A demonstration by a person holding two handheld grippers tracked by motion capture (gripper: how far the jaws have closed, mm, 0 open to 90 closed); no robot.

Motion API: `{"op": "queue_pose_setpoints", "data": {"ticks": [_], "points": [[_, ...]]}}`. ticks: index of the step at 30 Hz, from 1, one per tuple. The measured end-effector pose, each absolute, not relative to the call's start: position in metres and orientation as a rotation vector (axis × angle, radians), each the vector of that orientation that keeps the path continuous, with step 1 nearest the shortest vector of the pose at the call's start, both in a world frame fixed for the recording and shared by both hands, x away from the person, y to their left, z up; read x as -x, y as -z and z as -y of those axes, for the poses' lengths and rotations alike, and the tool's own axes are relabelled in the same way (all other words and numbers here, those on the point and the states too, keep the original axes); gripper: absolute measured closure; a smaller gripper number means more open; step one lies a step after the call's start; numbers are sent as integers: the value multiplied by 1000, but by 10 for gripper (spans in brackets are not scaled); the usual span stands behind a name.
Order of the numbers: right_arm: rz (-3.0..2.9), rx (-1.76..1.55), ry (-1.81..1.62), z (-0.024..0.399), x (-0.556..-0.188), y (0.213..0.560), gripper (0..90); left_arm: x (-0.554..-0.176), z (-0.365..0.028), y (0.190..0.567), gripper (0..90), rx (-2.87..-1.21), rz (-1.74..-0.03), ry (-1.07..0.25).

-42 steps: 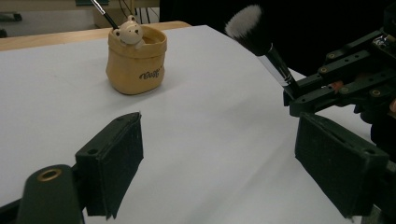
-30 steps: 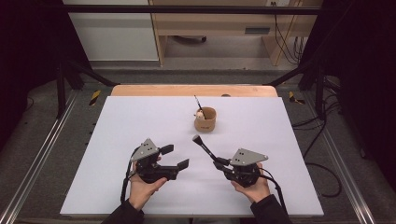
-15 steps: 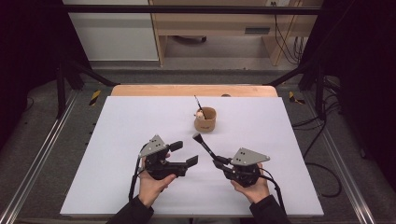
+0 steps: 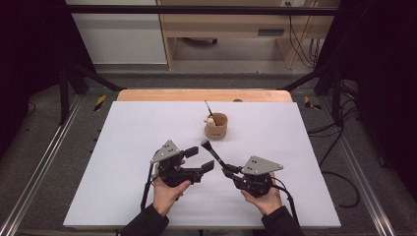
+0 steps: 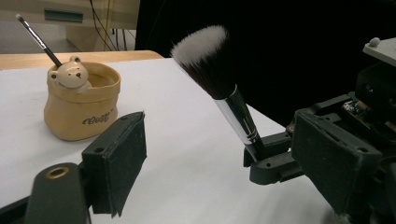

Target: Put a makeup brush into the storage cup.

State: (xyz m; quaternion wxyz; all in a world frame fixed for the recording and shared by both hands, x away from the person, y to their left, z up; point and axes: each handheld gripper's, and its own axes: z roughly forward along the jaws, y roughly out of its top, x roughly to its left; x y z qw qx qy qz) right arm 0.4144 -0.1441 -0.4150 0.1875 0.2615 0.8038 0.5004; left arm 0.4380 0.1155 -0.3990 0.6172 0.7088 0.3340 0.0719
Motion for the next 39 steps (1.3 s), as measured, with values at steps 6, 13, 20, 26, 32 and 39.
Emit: {"op": "queue_pose_setpoints", "data": {"ticks": [6,13,20,26,32,39], "points": [[-2257,-734,-1419,143,-414,414,797,-440,-109,401,205,-1621,-770,-143],[-2258,-730,-1425,140,-414,415,797,-441,-104,402,267,-1614,-771,-124],[-2263,-720,-1432,137,-414,415,797,-442,-102,403,386,-1611,-772,-95],[-2270,-717,-1438,134,-413,415,796,-441,-101,404,477,-1608,-778,-83],[-2279,-705,-1443,131,-412,416,796,-440,-102,405,557,-1599,-796,-66],[-2280,-705,-1444,130,-412,417,797,-440,-104,405,611,-1587,-808,-62]]}}
